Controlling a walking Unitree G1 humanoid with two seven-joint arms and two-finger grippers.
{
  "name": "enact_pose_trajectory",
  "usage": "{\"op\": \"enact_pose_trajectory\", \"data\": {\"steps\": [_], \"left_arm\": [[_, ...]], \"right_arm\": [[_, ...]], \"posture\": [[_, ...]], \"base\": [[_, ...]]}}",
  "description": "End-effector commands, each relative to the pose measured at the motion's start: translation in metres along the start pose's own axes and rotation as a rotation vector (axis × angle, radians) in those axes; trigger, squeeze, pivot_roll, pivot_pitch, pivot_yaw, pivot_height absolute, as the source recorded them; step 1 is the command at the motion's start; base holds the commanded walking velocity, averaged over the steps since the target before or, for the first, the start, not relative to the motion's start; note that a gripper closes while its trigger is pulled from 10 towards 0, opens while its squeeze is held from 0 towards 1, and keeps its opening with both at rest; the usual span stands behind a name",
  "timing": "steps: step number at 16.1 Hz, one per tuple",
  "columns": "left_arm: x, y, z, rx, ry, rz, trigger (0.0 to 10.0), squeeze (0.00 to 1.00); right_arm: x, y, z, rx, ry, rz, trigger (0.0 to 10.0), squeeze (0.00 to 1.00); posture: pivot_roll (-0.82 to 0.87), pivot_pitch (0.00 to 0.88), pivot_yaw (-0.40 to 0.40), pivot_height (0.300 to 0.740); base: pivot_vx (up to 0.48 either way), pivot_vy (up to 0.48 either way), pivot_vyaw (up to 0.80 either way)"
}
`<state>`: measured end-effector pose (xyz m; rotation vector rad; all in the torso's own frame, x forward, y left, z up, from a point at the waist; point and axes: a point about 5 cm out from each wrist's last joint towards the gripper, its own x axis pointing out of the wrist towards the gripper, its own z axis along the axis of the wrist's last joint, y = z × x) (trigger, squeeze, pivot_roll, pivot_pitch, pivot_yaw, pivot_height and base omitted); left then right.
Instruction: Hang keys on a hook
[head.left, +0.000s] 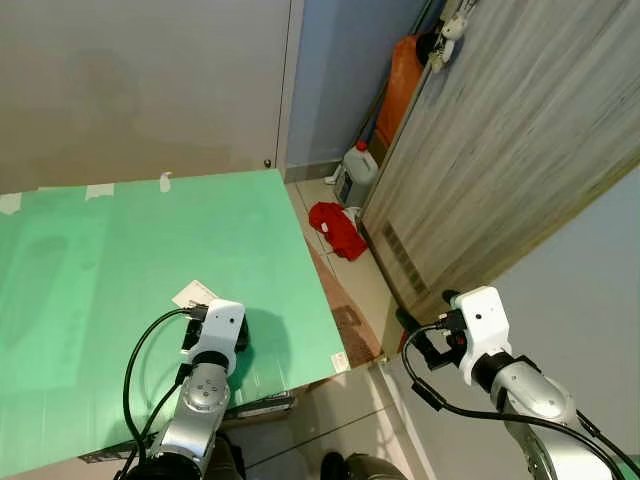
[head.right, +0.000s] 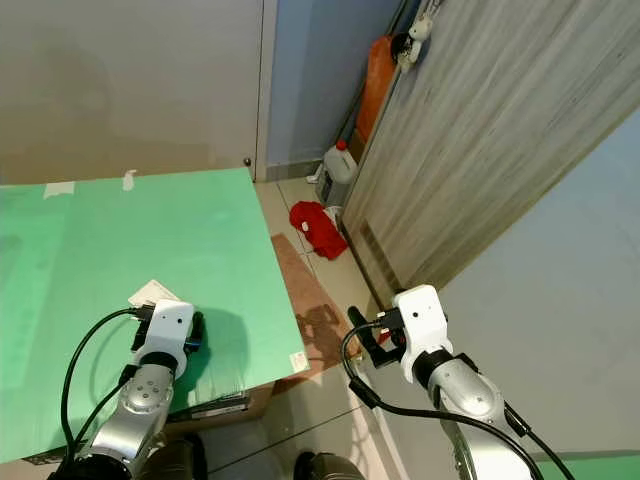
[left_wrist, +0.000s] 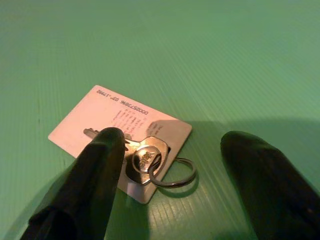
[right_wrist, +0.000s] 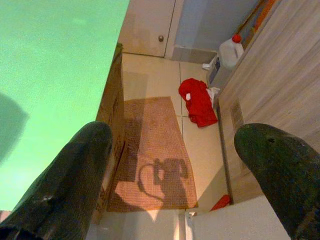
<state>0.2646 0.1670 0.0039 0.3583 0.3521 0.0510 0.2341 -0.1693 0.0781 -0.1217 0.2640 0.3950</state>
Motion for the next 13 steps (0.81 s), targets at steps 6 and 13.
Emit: {"op": "enact_pose_trajectory", "data": {"steps": [6, 13], "left_arm": [[-0.003, -0.011, -0.016, -0.078, 0.100, -0.036, 0.0, 0.00], [0.000, -0.006, -0.005, -0.090, 0.038, -0.050, 0.0, 0.00]], "right_arm": [[-0.009, -0.004, -0.005, 0.006, 0.027, -0.033, 10.0, 0.00], [-0.005, -0.002, -0.003, 0.009, 0.023, -0.029, 10.0, 0.00]], "posture": [[-0.11, 0.181, -0.147, 0.740], [-0.10, 0.167, -0.142, 0.740]], "base": [[0.000, 0.000, 0.00], [0.000, 0.000, 0.00]]}}
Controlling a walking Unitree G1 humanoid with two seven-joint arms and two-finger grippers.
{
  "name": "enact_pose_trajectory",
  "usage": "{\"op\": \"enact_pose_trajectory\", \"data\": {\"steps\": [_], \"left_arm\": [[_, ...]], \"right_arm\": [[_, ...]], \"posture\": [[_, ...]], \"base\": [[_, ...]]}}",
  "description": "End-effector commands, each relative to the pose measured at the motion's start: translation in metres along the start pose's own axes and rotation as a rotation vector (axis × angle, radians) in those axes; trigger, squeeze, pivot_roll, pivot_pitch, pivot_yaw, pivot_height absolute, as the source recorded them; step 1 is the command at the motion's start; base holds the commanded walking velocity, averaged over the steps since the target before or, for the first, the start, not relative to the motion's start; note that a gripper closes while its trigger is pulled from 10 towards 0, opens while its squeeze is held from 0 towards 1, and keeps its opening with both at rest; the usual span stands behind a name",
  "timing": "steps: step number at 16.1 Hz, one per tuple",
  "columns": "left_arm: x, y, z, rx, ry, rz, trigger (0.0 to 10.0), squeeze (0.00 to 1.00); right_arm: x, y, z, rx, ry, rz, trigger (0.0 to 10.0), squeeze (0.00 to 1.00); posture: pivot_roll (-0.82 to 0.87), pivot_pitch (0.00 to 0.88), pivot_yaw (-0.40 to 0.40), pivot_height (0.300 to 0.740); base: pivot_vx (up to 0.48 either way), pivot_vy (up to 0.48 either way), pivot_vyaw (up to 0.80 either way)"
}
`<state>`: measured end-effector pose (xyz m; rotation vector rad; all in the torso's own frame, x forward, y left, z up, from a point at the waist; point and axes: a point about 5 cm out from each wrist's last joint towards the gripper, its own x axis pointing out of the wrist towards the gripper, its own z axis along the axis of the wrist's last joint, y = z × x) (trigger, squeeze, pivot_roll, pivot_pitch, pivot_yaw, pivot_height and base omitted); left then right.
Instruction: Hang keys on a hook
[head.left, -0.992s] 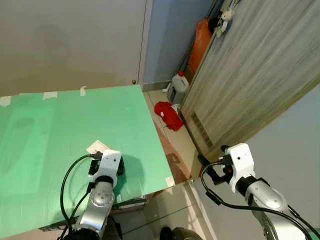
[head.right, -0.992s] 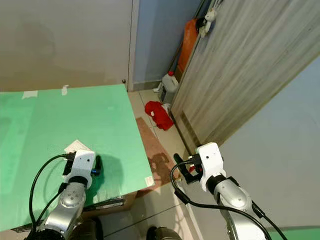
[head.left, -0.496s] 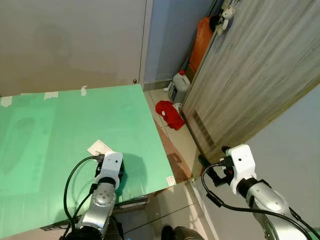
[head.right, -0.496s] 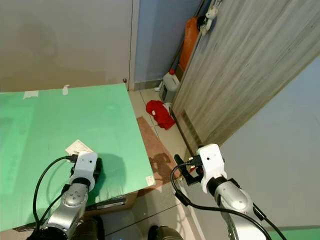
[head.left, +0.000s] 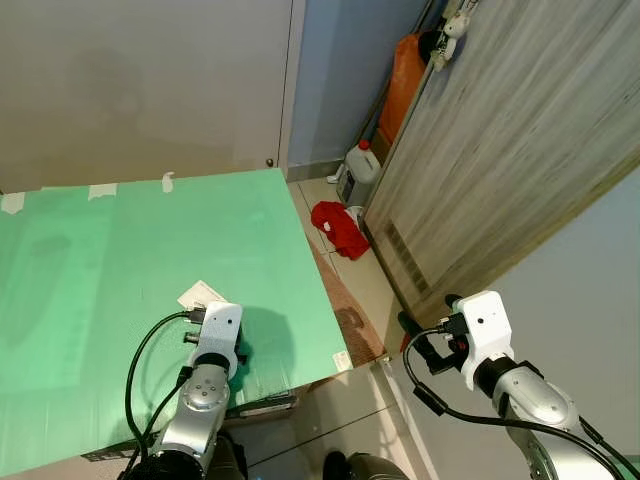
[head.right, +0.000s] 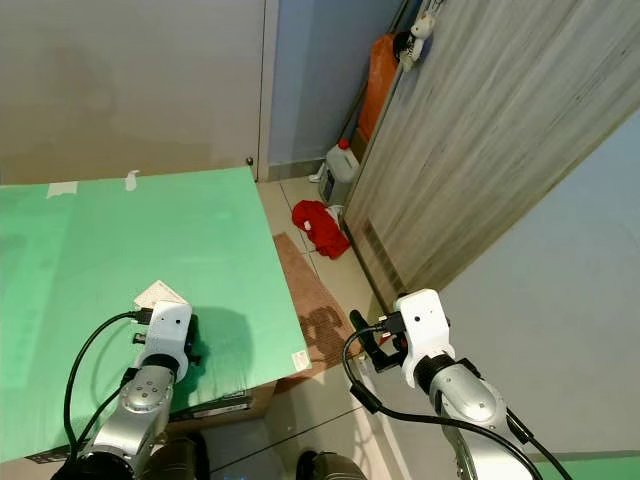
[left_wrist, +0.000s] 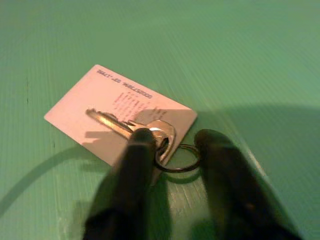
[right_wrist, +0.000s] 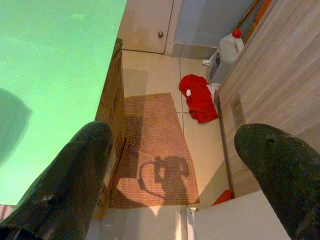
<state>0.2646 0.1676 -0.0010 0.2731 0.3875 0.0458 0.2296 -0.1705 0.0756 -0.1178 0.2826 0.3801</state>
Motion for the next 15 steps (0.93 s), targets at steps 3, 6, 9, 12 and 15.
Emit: {"op": "enact_pose_trajectory", "data": {"steps": [3, 6, 9, 12, 15], "left_arm": [[0.003, -0.002, 0.017, -0.061, -0.050, -0.023, 0.0, 0.00], [0.007, -0.004, 0.065, -0.120, -0.188, -0.053, 0.0, 0.00], [0.007, -0.001, 0.085, -0.088, -0.265, -0.070, 0.0, 0.00], [0.006, -0.002, 0.078, -0.039, -0.205, -0.089, 7.5, 0.00], [0.005, 0.000, 0.060, 0.026, -0.148, -0.032, 10.0, 1.00]], "right_arm": [[0.002, -0.003, 0.001, 0.004, -0.002, -0.020, 10.0, 0.00], [0.011, -0.001, 0.010, 0.023, -0.034, -0.016, 10.0, 0.00], [0.025, 0.003, 0.015, 0.037, -0.063, -0.014, 10.0, 0.00], [0.032, 0.004, 0.018, 0.045, -0.076, -0.014, 10.0, 0.00], [0.031, 0.005, 0.017, 0.043, -0.074, -0.010, 10.0, 0.00]], "posture": [[-0.10, 0.148, -0.136, 0.740], [-0.08, 0.131, -0.130, 0.740], [-0.05, 0.093, -0.117, 0.740], [-0.03, 0.083, -0.113, 0.740], [-0.04, 0.097, -0.118, 0.740]], "base": [[0.000, 0.000, 0.00], [0.000, 0.000, 0.00], [0.000, 0.000, 0.00], [0.000, 0.000, 0.00], [0.000, 0.000, 0.00]]}}
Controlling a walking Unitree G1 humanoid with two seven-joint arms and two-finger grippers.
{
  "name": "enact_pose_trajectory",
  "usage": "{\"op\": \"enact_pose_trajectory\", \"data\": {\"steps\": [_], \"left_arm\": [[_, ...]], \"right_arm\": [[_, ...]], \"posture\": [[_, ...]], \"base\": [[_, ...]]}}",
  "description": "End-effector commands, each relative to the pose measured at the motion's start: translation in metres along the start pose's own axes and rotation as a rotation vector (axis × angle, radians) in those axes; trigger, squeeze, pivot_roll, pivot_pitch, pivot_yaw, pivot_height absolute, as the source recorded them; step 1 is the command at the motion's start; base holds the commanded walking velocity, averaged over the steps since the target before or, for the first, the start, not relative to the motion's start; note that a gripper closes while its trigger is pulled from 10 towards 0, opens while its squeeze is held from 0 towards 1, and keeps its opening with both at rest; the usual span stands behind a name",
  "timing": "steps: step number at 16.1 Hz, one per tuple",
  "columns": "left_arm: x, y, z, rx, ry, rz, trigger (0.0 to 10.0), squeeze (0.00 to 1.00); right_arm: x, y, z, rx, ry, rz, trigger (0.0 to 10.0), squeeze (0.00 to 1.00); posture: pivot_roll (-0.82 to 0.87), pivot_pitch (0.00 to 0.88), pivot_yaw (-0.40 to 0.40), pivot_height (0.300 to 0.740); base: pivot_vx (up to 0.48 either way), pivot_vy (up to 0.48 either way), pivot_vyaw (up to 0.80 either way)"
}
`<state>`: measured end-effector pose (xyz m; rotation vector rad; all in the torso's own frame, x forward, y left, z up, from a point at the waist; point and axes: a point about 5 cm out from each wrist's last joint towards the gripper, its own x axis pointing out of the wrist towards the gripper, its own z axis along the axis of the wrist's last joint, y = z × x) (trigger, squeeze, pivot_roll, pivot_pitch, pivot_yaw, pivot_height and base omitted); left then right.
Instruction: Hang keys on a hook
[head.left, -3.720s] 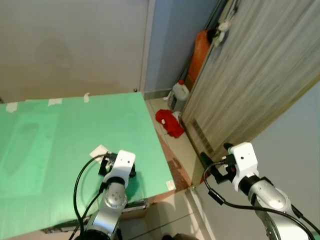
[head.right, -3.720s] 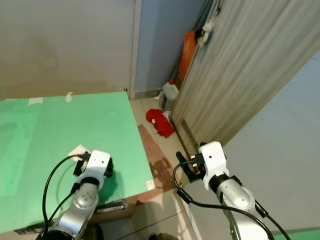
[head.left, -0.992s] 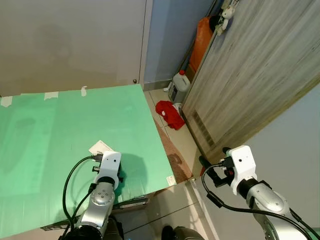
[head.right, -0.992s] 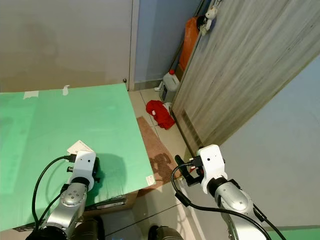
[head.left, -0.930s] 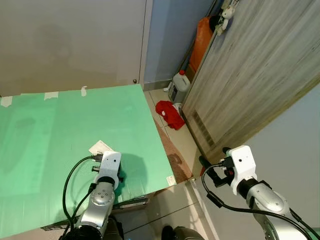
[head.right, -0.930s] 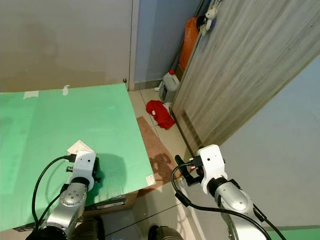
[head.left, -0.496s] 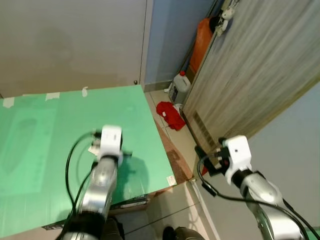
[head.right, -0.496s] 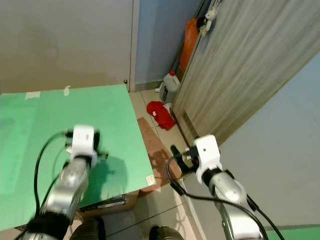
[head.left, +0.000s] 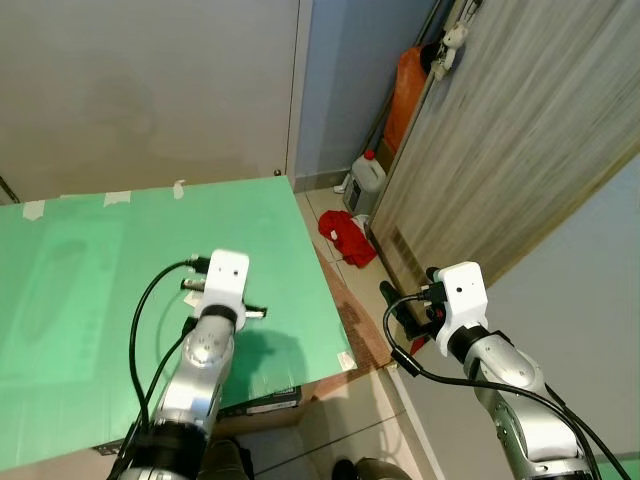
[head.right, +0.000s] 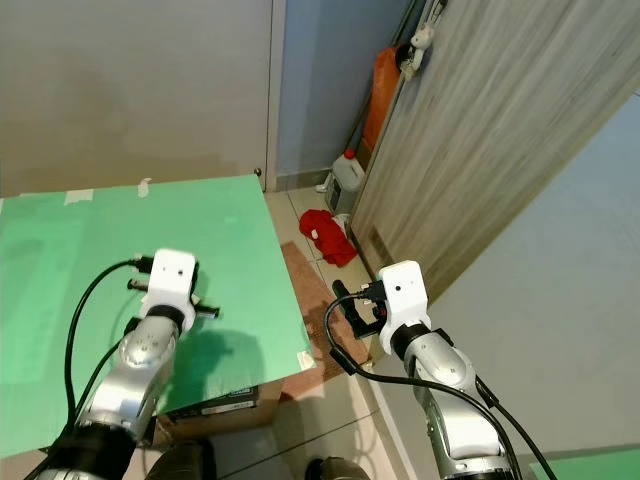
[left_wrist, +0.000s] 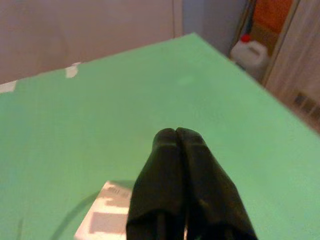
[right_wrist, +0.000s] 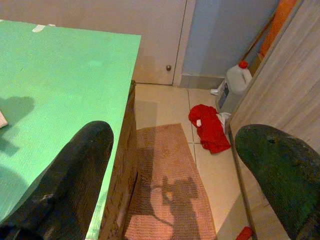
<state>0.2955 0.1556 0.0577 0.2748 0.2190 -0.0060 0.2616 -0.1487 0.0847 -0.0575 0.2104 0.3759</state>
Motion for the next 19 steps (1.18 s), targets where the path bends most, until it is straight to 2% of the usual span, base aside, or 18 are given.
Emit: {"op": "enact_pose_trajectory", "data": {"steps": [1, 7, 9, 16, 17, 18, 19], "left_arm": [[-0.005, -0.006, -0.011, 0.030, 0.038, -0.003, 10.0, 1.00], [-0.012, -0.017, -0.032, 0.097, 0.094, 0.001, 10.0, 1.00], [-0.013, -0.021, -0.040, 0.080, 0.123, -0.005, 10.0, 1.00], [-0.012, -0.018, -0.046, 0.087, 0.132, 0.011, 10.0, 1.00], [-0.012, -0.017, -0.047, 0.088, 0.133, 0.015, 10.0, 1.00], [-0.012, -0.011, -0.051, 0.110, 0.138, 0.039, 10.0, 1.00], [-0.012, -0.008, -0.053, 0.115, 0.142, 0.044, 10.0, 1.00]], "right_arm": [[-0.004, -0.004, -0.004, -0.004, 0.011, -0.009, 10.0, 0.00], [-0.015, -0.009, -0.008, -0.016, 0.033, -0.018, 10.0, 0.00], [-0.020, -0.012, -0.009, -0.023, 0.042, -0.026, 10.0, 0.00], [-0.026, -0.016, -0.009, -0.011, 0.051, -0.018, 10.0, 0.00], [-0.028, -0.015, -0.009, -0.011, 0.054, 0.004, 10.0, 0.00], [-0.036, -0.011, -0.016, -0.013, 0.106, 0.094, 10.0, 0.00], [-0.040, -0.008, -0.020, -0.012, 0.131, 0.131, 10.0, 0.00]], "posture": [[-0.05, 0.103, -0.119, 0.740], [-0.08, 0.124, -0.127, 0.740], [-0.09, 0.133, -0.128, 0.740], [-0.10, 0.137, -0.131, 0.740], [-0.10, 0.136, -0.132, 0.740], [-0.10, 0.132, -0.134, 0.740], [-0.10, 0.131, -0.137, 0.740]], "base": [[0.000, 0.000, 0.00], [0.000, 0.000, 0.00], [0.000, 0.000, 0.00], [0.000, 0.000, 0.00], [0.000, 0.000, 0.00], [0.000, 0.000, 0.00], [0.000, 0.000, 0.00]]}}
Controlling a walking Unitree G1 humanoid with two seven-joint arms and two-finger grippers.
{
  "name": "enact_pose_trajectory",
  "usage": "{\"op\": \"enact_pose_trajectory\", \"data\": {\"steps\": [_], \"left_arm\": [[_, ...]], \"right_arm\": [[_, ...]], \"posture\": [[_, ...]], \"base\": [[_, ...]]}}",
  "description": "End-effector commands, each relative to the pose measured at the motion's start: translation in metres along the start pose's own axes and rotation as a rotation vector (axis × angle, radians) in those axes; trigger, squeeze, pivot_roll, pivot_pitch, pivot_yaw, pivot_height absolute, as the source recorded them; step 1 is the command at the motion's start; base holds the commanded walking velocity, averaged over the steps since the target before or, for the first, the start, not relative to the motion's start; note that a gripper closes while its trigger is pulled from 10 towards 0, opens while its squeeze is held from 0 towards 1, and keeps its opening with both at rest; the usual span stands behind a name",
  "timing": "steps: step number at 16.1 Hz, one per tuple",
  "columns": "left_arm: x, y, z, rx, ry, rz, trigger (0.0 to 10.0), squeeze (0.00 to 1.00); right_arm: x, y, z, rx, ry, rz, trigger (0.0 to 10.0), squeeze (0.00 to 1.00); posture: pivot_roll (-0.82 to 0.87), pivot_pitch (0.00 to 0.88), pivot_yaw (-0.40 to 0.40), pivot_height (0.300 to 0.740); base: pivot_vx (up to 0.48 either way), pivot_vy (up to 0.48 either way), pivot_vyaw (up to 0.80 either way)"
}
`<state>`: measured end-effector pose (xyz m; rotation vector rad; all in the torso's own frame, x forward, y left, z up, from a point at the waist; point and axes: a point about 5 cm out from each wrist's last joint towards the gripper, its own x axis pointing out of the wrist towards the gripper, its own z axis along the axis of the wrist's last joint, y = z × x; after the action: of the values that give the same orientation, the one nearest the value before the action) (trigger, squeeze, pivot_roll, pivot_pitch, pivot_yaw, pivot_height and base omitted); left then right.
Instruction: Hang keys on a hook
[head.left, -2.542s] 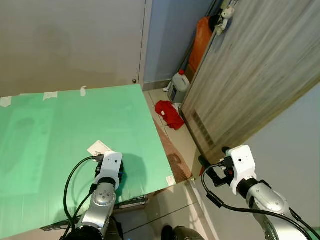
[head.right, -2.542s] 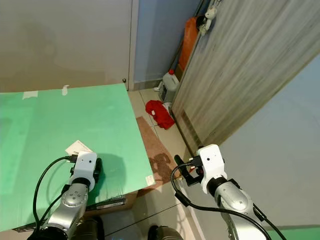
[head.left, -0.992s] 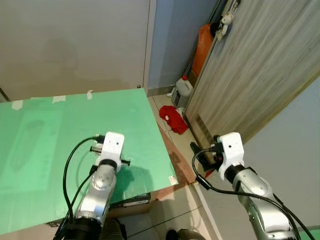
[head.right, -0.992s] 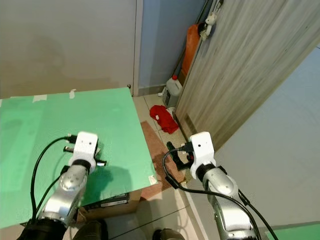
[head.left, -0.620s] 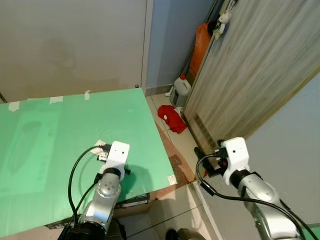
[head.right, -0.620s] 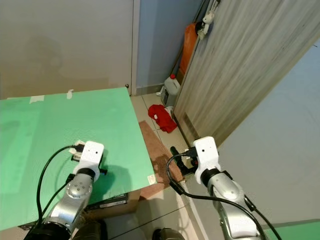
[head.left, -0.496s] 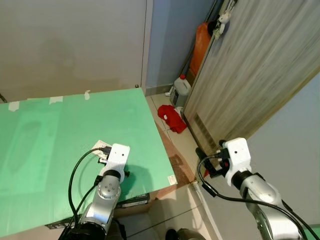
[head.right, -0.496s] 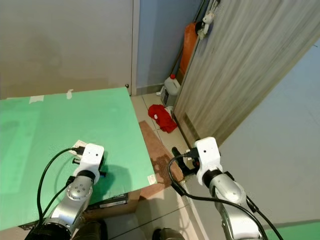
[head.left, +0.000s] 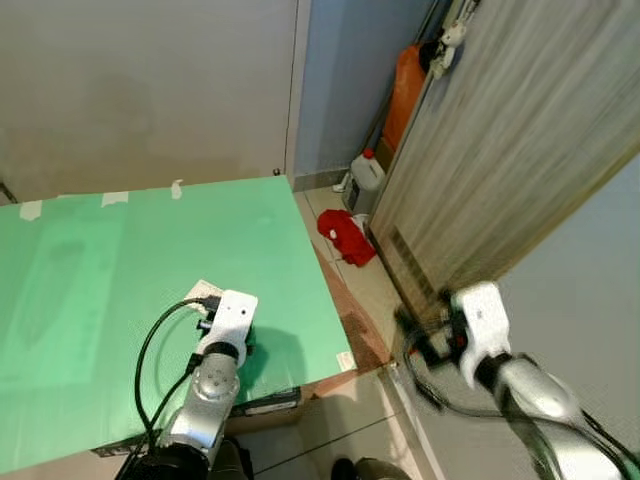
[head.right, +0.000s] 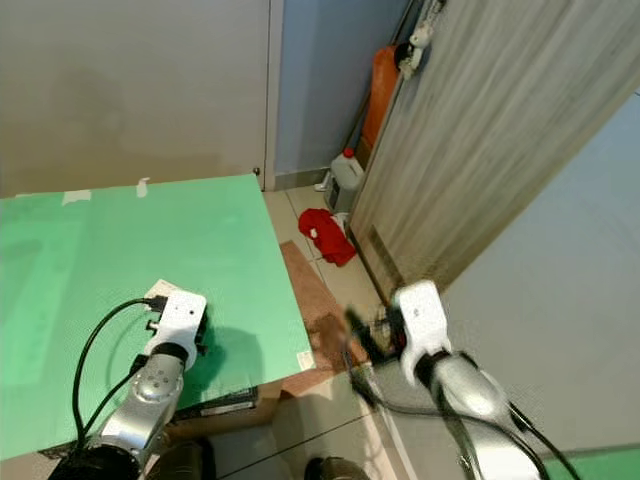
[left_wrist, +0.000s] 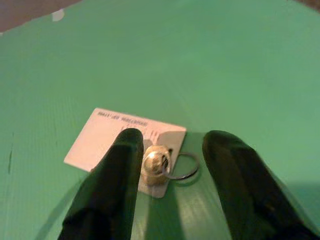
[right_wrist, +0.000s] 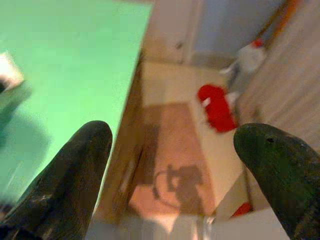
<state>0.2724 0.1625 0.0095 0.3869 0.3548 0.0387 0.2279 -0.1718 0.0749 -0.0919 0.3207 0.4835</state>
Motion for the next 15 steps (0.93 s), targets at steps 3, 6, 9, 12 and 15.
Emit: {"op": "enact_pose_trajectory", "data": {"steps": [3, 6, 9, 12, 15], "left_arm": [[0.000, -0.002, -0.005, 0.001, 0.011, 0.011, 10.0, 1.00], [0.001, -0.005, -0.009, 0.001, 0.043, -0.011, 10.0, 0.00], [0.003, -0.005, -0.009, 0.003, 0.048, -0.009, 10.0, 0.00], [0.005, -0.004, -0.011, 0.010, 0.058, -0.006, 10.0, 0.00], [0.007, -0.004, -0.013, 0.011, 0.076, -0.012, 10.0, 0.00]], "right_arm": [[-0.004, 0.002, -0.003, 0.012, 0.024, 0.029, 10.0, 0.00], [-0.007, 0.001, -0.002, 0.015, 0.030, 0.032, 10.0, 0.00], [-0.008, 0.003, -0.002, 0.018, 0.032, 0.035, 10.0, 0.00], [-0.010, 0.002, -0.002, 0.018, 0.036, 0.033, 10.0, 0.00], [-0.011, 0.002, -0.002, 0.018, 0.041, 0.034, 10.0, 0.00]], "posture": [[-0.11, 0.128, -0.139, 0.740], [-0.11, 0.125, -0.139, 0.740], [-0.11, 0.129, -0.139, 0.740], [-0.12, 0.138, -0.142, 0.740], [-0.13, 0.142, -0.145, 0.740]], "base": [[0.000, 0.000, 0.00], [0.000, 0.000, 0.00], [0.000, 0.000, 0.00], [0.000, 0.000, 0.00], [0.000, 0.000, 0.00]]}}
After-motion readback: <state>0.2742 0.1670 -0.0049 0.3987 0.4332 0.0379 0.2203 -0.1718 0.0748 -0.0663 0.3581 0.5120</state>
